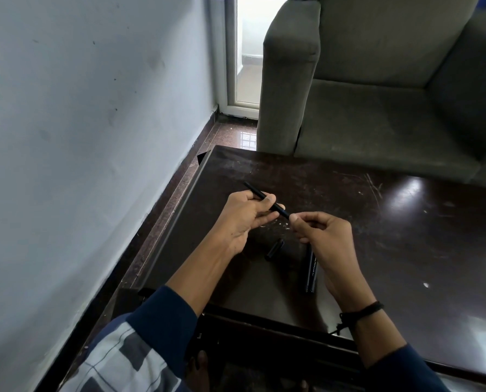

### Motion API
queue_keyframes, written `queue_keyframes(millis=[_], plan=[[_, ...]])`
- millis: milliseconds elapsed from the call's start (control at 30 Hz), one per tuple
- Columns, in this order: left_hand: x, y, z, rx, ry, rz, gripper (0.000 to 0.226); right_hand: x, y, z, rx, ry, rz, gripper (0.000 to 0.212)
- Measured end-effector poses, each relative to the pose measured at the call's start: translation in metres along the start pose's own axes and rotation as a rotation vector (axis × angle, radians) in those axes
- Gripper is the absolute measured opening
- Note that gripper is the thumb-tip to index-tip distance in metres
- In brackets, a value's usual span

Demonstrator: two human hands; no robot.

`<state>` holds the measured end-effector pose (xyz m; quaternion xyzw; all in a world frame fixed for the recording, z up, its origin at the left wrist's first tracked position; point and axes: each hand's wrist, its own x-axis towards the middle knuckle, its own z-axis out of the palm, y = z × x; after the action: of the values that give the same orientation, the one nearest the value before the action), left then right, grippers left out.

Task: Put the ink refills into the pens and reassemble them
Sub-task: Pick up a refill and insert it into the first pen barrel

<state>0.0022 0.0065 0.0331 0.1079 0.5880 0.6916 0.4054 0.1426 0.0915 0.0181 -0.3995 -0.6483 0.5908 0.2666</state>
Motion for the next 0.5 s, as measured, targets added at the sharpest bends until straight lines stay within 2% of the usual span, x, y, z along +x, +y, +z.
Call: queue_keyframes(millis=[100,300,500], plan=[[0.0001,-0.0002,-0.0005,0.007,-0.002,0.009,0.018,0.0005,-0.0008,0.0005,0.001,-0.020,0.010,0.013],[0.0004,-0.0070,0.0021,0.054,-0.027,0.004,0.007,-0.0001,0.0042,0.0013,-0.066,-0.002,0.016,0.004],[0.0006,-0.0008,-0.0012,0.033,-0.019,0.022,0.009,-0.0011,0.0002,0.0014,0.003,-0.035,0.005,0.014]])
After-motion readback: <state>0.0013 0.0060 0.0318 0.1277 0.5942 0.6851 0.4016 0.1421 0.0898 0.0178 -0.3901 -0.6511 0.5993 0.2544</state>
